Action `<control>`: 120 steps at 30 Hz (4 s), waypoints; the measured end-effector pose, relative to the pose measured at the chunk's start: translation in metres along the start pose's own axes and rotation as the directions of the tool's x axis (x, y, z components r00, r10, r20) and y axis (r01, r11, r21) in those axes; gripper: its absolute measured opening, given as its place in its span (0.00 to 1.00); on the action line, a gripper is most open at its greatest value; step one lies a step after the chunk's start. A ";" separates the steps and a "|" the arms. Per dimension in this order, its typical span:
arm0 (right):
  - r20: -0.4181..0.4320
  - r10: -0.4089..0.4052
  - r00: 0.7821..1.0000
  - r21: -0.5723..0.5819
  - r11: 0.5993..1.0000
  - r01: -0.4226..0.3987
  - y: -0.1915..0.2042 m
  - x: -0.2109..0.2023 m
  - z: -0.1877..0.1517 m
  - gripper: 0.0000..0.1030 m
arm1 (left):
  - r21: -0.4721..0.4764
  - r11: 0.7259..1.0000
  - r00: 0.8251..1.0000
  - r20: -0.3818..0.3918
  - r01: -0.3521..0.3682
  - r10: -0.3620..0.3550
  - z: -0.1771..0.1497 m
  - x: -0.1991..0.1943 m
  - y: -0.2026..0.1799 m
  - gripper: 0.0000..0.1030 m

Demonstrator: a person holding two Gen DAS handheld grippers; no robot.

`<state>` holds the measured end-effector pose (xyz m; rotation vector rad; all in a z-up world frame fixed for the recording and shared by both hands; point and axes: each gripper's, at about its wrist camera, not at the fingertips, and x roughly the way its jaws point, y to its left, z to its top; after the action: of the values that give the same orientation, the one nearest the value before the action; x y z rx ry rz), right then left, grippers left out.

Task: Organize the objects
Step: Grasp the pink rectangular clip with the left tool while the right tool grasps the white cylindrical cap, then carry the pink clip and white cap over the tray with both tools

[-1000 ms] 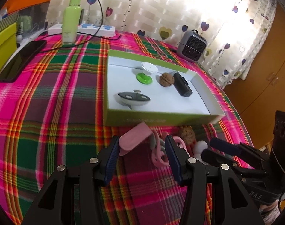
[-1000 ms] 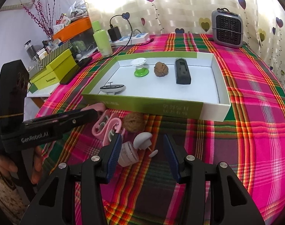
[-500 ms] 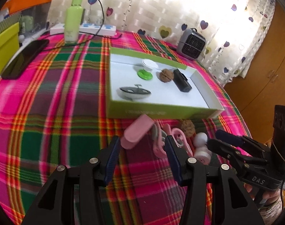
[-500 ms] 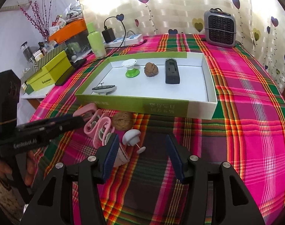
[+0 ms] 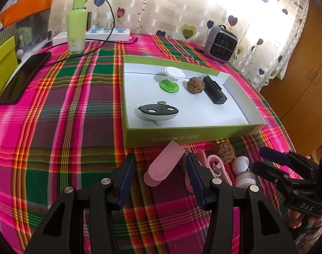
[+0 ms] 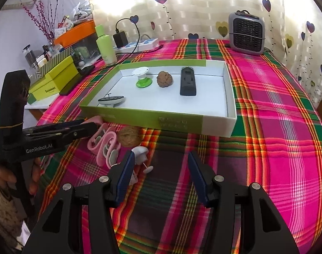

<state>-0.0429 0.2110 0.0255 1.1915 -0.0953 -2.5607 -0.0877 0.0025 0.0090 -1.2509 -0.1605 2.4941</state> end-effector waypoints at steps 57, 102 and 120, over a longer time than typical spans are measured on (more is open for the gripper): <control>-0.022 0.007 1.000 -0.204 0.979 -0.012 0.027 -0.017 -0.031 0.19 | 0.003 1.000 1.000 -0.019 -0.020 0.020 -0.030 -0.018 -0.013 0.16; -0.029 -0.002 1.000 -0.134 0.991 -0.002 0.023 -0.003 -0.024 0.19 | 0.033 0.994 0.994 0.004 -0.109 0.108 -0.021 -0.011 -0.015 0.15; 0.013 0.021 1.000 -0.125 0.992 -0.019 0.022 -0.014 -0.012 0.19 | 0.042 0.993 0.993 0.047 -0.109 0.107 -0.016 -0.030 -0.027 0.15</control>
<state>-0.0197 0.1954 0.0317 1.1208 0.0491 -2.5176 -0.0522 0.0163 0.0287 -1.2175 -0.0495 2.6035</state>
